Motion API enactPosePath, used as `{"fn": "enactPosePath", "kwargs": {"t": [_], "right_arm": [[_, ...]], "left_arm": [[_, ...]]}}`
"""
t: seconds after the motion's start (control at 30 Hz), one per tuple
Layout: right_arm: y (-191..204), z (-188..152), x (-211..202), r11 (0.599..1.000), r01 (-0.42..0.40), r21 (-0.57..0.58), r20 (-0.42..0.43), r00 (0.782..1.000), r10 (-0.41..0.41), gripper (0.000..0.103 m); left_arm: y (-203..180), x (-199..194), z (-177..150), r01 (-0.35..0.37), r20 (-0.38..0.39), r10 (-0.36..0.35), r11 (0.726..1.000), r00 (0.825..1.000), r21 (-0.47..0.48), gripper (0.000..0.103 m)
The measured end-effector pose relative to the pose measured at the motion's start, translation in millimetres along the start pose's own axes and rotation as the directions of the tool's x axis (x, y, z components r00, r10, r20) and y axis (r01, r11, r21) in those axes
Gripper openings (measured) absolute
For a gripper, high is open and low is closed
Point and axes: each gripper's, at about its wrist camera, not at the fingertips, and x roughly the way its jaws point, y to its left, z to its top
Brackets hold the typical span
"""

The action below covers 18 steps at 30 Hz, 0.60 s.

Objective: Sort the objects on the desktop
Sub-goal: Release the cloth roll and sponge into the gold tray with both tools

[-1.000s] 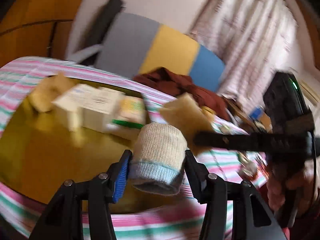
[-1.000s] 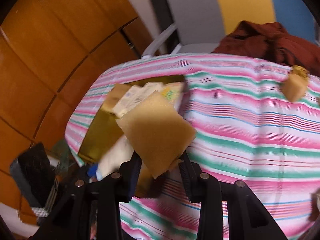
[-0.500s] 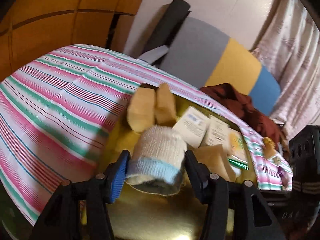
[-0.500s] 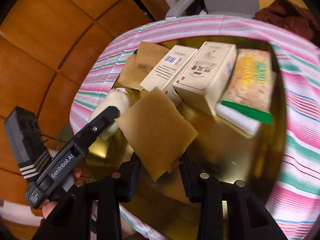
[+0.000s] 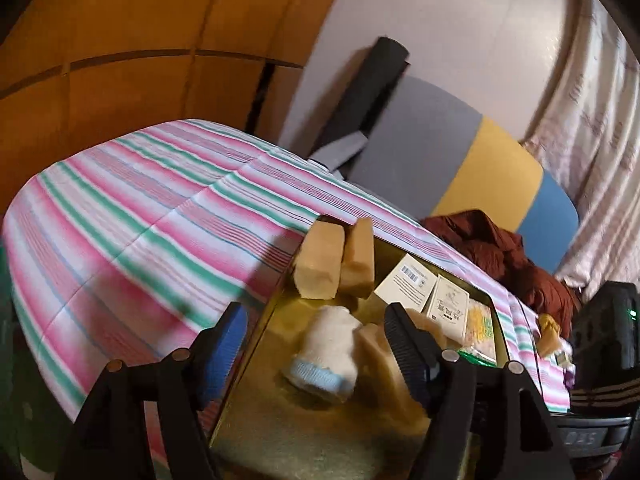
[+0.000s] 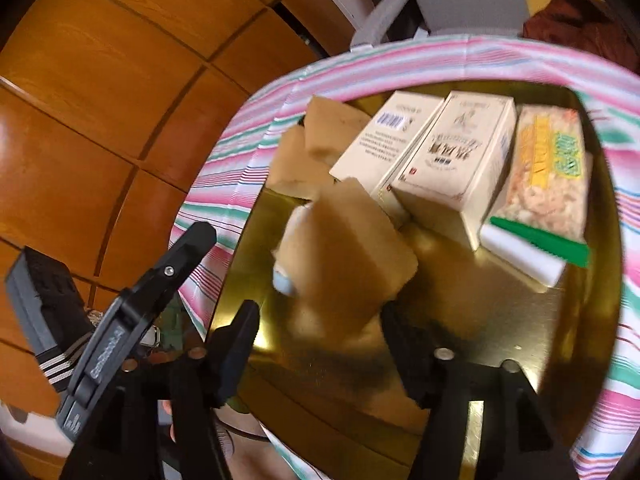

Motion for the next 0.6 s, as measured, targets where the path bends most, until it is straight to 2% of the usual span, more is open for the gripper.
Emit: {"fn": "enactPosePath", "kwargs": {"t": [0.13,0.3,0.47,0.6], "right_arm": [[2,-3,-23,0.999,0.008,-0.048,0.033,0.999,-0.006,0.069],[3,-19,-62,0.988,0.066,-0.138,0.107,0.993,-0.051,0.08],[-18,-34,-98,0.975,0.146,-0.166,0.161,0.98,-0.119,0.081],[-53,-47,-128,0.968,0.212,-0.133,0.167,0.968,-0.189,0.081]], "left_arm": [[-5,-7,-8,-0.001,-0.004,0.001,0.999,1.0,-0.034,0.072],[-25,-12,-22,0.03,-0.029,-0.03,0.999,0.999,-0.021,0.072],[-62,-18,-40,0.088,-0.06,-0.084,0.994,0.995,0.063,0.072],[-97,-21,-60,0.141,-0.096,-0.127,0.976,0.987,0.165,0.072]]}}
